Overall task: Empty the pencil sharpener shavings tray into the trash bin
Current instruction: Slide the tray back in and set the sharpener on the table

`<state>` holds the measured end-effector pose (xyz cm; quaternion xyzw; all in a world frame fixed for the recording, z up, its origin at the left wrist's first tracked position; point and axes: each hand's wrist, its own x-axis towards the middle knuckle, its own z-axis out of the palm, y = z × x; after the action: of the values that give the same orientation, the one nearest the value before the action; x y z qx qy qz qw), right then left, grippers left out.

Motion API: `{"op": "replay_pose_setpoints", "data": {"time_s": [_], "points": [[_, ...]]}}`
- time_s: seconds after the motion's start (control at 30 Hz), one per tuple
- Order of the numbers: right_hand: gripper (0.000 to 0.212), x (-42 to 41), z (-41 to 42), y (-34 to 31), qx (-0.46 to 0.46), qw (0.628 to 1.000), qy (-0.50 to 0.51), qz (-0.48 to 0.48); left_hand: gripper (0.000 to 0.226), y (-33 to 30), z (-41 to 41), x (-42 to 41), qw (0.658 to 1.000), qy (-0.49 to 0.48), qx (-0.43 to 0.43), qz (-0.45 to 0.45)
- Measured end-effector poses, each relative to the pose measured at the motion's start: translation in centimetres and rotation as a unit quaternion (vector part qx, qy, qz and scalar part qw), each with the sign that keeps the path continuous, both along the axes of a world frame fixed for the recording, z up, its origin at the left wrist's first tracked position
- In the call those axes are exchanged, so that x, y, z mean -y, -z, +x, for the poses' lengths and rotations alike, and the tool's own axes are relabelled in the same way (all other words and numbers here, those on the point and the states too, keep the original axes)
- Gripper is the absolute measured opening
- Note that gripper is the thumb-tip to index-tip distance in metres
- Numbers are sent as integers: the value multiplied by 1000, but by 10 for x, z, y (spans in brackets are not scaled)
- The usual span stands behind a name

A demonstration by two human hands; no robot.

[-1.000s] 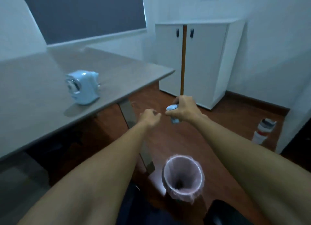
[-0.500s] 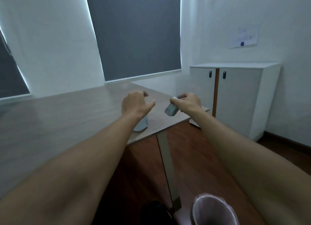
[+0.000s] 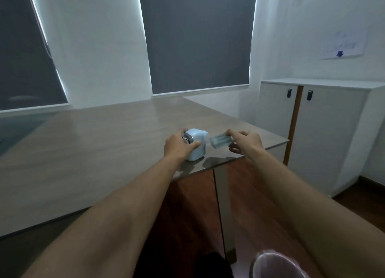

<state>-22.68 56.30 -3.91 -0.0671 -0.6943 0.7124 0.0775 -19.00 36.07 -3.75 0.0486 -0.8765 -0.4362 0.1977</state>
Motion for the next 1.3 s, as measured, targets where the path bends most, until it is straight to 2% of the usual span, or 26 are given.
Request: {"op": "replay_pose_setpoints", "data": {"time_s": [0.2,0.27,0.4,0.53,0.67,0.8,1.1,1.3], "points": [[28,24,7,-8,-13,995,-52,-82,59,-11,13,23,980,7,28,199],[26,35,10,-12,-20,994,-69,-82,61,-18,21,37,973,26,40,227],[21,57,18,-19,-44,990,-110,-76,50,-31,43,64,966,71,65,239],[28,77,25,-24,-59,984,-144,-84,39,-43,58,85,955,98,72,270],[22,93,32,-30,-65,979,-167,-101,41,-57,69,103,953,88,65,283],[26,111,39,-40,-86,972,-197,-97,41,-67,81,121,957,71,50,275],[34,161,54,-50,-104,957,-268,-46,44,-80,100,154,963,80,19,257],[41,200,75,-59,-101,966,-239,-18,50,-89,104,165,962,22,-11,272]]}}
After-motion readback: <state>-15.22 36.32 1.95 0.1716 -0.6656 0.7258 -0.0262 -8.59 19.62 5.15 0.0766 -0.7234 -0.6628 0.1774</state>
